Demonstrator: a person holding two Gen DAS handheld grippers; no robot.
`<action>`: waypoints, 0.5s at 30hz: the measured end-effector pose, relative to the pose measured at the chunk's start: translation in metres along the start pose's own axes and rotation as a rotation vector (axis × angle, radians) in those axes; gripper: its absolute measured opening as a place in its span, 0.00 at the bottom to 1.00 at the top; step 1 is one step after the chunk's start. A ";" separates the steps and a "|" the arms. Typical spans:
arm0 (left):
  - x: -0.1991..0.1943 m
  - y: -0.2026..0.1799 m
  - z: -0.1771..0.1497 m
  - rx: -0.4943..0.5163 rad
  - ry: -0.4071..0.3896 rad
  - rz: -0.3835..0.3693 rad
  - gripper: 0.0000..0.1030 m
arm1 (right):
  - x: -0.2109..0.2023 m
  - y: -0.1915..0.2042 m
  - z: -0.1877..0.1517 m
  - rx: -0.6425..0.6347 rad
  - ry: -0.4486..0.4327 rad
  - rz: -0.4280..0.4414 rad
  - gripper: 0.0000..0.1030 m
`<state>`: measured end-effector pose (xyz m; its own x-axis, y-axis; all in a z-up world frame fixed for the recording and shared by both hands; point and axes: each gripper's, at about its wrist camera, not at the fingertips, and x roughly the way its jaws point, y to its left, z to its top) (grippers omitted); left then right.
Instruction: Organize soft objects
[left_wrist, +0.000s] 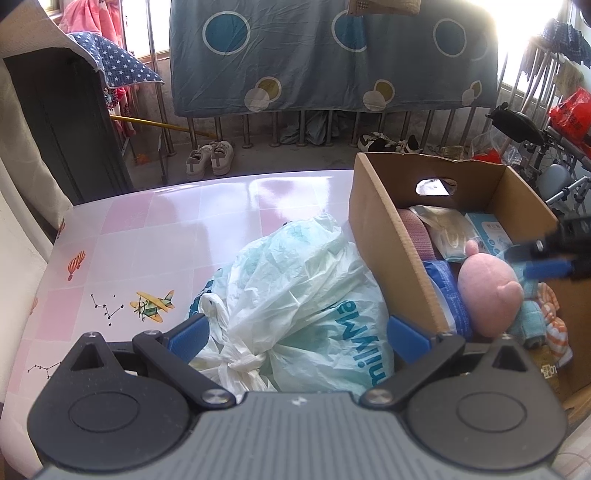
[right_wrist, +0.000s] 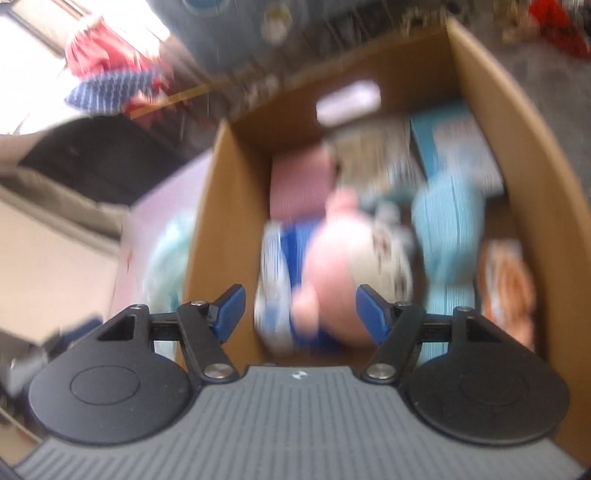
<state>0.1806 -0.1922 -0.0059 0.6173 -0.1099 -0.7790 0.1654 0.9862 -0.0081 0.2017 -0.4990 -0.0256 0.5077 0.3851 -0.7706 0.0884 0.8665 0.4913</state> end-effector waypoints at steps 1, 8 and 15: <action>0.001 0.000 0.000 -0.002 0.002 0.002 1.00 | 0.002 0.002 0.007 -0.024 -0.033 -0.028 0.67; 0.004 0.003 0.000 -0.001 0.002 0.007 1.00 | 0.061 -0.005 0.013 -0.117 0.065 -0.180 0.77; 0.005 0.004 -0.001 -0.009 0.008 0.004 1.00 | 0.059 0.001 0.003 -0.152 0.037 -0.319 0.73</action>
<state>0.1838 -0.1884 -0.0104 0.6117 -0.1055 -0.7840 0.1566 0.9876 -0.0107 0.2343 -0.4766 -0.0688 0.4438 0.0964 -0.8909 0.1073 0.9813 0.1597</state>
